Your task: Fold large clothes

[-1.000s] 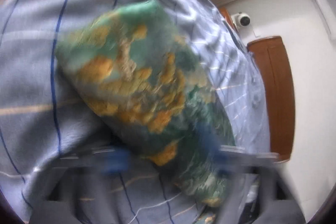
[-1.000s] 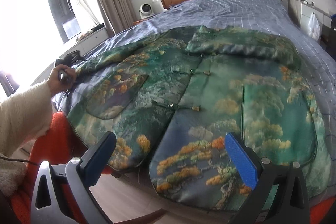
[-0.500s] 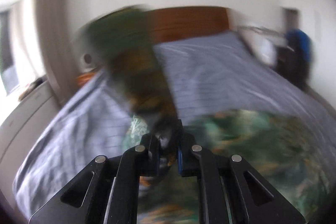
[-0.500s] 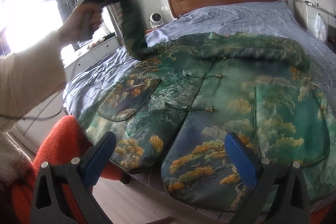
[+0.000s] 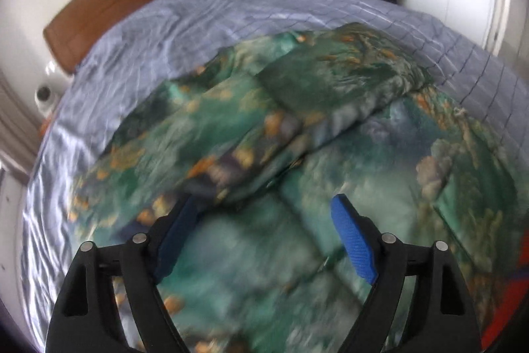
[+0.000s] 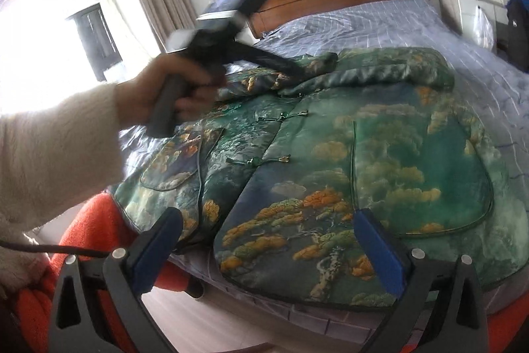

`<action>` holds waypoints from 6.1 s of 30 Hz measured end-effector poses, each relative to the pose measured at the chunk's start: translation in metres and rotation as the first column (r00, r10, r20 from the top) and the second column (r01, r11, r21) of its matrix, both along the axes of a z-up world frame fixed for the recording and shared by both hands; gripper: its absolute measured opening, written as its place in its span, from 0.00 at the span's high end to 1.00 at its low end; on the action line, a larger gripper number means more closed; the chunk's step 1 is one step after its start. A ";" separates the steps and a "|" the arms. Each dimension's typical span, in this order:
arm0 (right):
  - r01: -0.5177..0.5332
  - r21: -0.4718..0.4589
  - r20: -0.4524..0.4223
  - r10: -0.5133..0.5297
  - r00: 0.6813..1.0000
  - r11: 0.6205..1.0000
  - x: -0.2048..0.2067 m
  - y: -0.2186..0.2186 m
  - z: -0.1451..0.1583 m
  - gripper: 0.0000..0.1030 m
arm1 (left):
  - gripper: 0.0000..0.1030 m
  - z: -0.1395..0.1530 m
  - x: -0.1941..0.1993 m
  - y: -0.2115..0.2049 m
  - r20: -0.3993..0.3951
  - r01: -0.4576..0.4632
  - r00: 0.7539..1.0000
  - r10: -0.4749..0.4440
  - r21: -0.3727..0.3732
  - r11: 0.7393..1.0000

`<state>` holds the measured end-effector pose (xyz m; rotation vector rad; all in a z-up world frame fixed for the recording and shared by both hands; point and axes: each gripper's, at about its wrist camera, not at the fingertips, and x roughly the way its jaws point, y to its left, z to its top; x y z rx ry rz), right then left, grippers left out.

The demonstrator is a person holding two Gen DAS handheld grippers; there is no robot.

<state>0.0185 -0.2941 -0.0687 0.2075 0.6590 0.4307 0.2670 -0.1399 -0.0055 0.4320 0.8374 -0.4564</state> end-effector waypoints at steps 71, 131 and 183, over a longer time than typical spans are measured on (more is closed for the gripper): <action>0.040 -0.127 0.025 -0.037 0.999 0.991 -0.004 0.008 -0.010 0.01 | 0.02 0.042 -0.059 0.133 0.337 -0.317 0.923 0.185 0.396 0.862; 0.015 -0.157 -0.049 -0.023 0.999 0.987 0.006 0.018 -0.014 0.01 | 0.01 -0.046 -0.203 0.186 -0.047 -0.469 0.881 0.470 -0.203 0.860; 0.203 -0.441 -0.173 -0.305 0.937 0.874 0.036 -0.148 0.023 0.01 | 0.01 -0.098 -0.129 0.264 -0.303 -0.456 0.867 0.397 -0.159 0.875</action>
